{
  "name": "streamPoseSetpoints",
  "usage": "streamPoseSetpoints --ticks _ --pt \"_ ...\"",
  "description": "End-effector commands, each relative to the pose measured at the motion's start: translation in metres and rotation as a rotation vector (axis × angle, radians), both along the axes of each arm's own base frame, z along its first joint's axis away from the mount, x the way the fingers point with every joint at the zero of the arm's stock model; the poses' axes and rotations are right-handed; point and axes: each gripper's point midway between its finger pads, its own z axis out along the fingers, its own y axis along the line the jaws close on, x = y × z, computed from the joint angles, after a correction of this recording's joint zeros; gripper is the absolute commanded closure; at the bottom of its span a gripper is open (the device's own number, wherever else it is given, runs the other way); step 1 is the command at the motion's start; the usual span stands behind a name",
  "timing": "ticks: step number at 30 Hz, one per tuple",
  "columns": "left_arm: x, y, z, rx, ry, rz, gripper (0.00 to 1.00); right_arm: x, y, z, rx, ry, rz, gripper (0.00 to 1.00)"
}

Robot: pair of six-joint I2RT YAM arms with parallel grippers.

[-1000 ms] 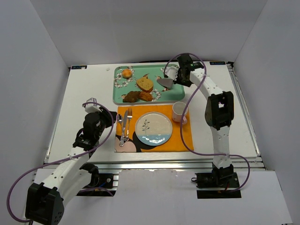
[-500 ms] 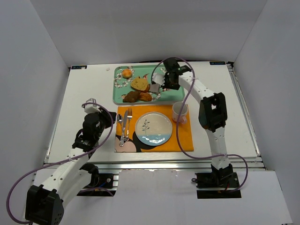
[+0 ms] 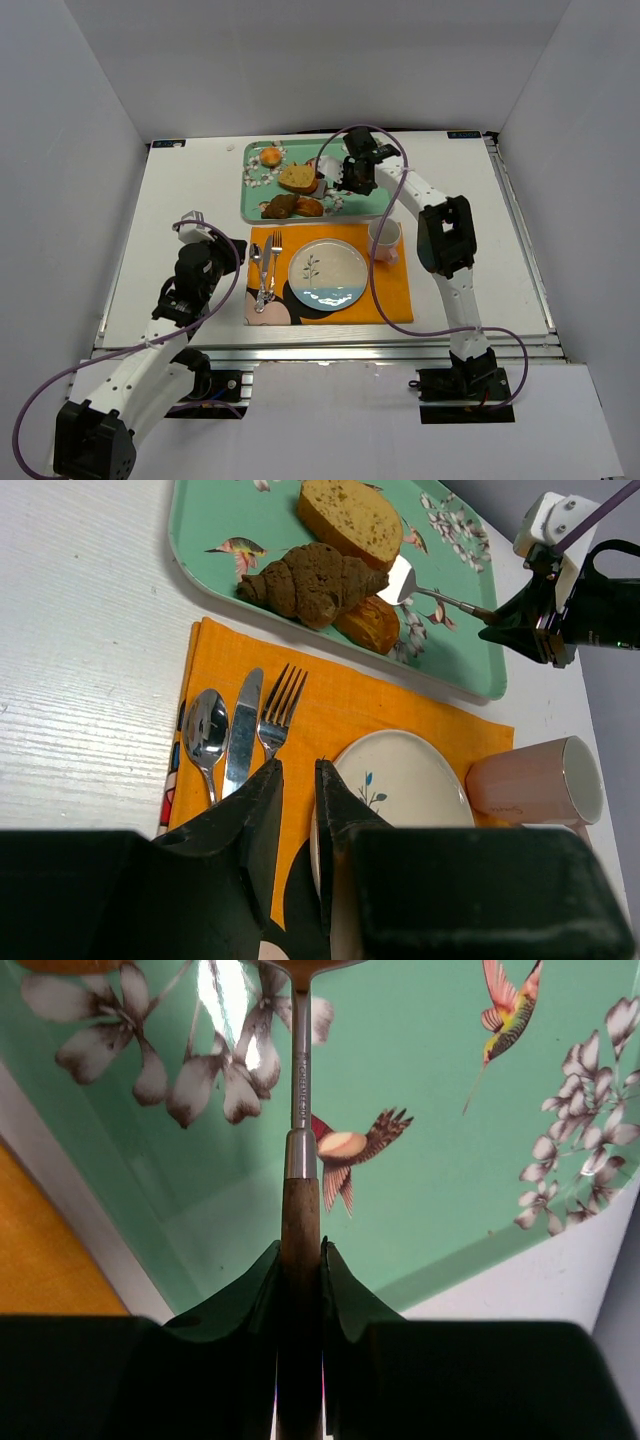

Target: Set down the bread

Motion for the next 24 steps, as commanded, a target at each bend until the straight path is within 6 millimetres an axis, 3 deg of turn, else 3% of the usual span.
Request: streamPoseSetpoints --ticks 1,14,24 --pt "0.002 0.002 0.006 0.005 -0.010 0.010 0.70 0.005 0.017 -0.002 0.112 0.008 -0.045 1.00" --pt "0.005 -0.001 0.007 -0.005 -0.008 0.000 0.70 0.002 0.015 -0.022 0.195 0.082 -0.199 1.00" --pt "0.005 -0.002 0.009 -0.015 -0.010 -0.002 0.70 0.007 0.005 -0.013 0.259 -0.037 -0.221 1.00"
